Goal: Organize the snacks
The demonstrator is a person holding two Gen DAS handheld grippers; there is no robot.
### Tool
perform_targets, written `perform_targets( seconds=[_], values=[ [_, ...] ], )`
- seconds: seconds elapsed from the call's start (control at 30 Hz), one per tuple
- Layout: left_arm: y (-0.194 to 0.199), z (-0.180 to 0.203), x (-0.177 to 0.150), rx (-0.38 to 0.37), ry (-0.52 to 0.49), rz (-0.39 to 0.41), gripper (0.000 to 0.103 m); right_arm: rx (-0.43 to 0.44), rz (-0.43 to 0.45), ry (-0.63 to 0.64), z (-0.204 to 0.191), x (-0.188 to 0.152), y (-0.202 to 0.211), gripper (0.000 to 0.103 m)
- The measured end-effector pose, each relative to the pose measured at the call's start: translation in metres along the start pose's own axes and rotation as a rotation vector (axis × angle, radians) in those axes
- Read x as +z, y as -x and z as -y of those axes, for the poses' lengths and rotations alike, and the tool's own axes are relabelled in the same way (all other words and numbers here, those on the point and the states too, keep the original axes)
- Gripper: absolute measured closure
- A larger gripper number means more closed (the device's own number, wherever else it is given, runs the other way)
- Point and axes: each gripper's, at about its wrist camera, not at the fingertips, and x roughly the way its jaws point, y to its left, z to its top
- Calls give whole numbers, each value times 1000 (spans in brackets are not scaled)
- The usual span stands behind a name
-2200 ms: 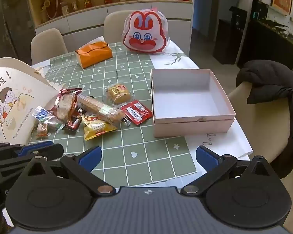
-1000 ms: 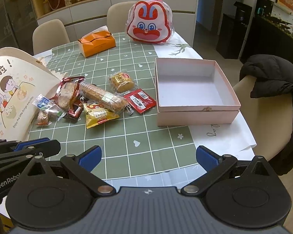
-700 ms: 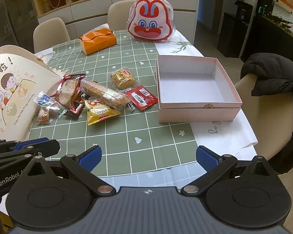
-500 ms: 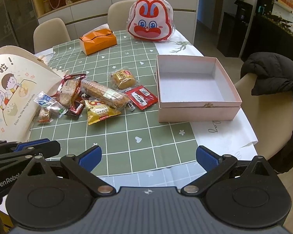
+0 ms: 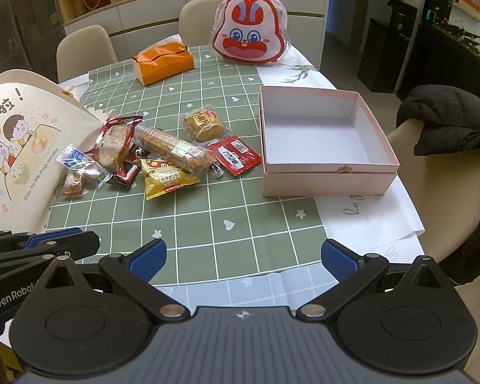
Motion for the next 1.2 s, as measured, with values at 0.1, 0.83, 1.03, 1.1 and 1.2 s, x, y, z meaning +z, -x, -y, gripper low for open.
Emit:
perform_targets(
  seconds=[0.1,0.83,1.03,1.1,1.2],
  values=[
    [0,-1,0,3,5,-5,87,0,-2,1,0,0,-1,0],
    [-8,-1,-2,12,22,-26,87,-5,-13,-1,6,0,-6,0],
    [-23,-13,-2,29,76,-53,87,31,48,36,5,-3,-11,0],
    [-31,-26,-3,9,122,-54,87,5,128,98,-2,-7,-14,0],
    [-49,-55,-8,-18,215,-79,84,-44,213,196,-16,-11,-27,0]
  ],
)
